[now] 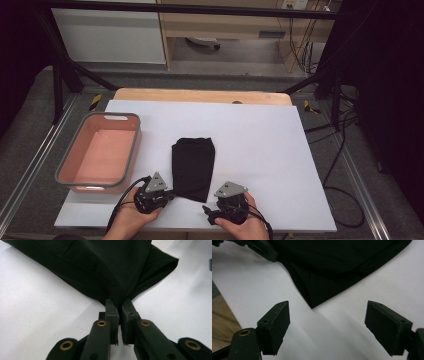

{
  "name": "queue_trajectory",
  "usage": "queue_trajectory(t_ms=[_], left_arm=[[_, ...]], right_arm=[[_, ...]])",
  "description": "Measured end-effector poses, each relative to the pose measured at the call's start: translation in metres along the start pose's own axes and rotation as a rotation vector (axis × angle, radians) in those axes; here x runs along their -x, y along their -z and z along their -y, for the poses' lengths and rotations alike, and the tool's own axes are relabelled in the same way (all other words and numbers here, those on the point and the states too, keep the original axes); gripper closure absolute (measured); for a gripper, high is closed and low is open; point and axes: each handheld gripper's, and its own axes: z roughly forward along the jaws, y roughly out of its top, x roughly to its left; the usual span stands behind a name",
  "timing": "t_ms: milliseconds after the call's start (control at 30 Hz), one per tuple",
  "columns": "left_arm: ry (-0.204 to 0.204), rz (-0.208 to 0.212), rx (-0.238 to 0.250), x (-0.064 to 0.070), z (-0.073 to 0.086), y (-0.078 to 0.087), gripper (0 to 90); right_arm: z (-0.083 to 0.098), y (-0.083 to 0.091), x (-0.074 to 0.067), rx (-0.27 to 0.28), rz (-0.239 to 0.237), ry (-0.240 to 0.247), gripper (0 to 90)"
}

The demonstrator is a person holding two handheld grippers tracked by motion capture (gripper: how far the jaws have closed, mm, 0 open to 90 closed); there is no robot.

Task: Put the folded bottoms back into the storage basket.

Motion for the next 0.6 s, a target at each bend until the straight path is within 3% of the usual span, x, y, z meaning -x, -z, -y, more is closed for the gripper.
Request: queue_trajectory(t_ms=[233,367,600], left_arm=[[-0.030,-0.011,0.076,0.009,-0.005,0.019,58.6],[0.018,-0.008,0.133,0.006,-0.007,0.025,48.7],[0.067,-0.079,0.189,-0.004,-0.009,0.026,34.9]], right_arm=[[0.001,-0.005,-0.004,0.007,-0.025,0.004,31.2],[0.005,-0.011,-0.005,-0.003,-0.040,-0.001,34.5],[0.001,-0.021,-0.007,0.004,-0.031,0.013,38.6]])
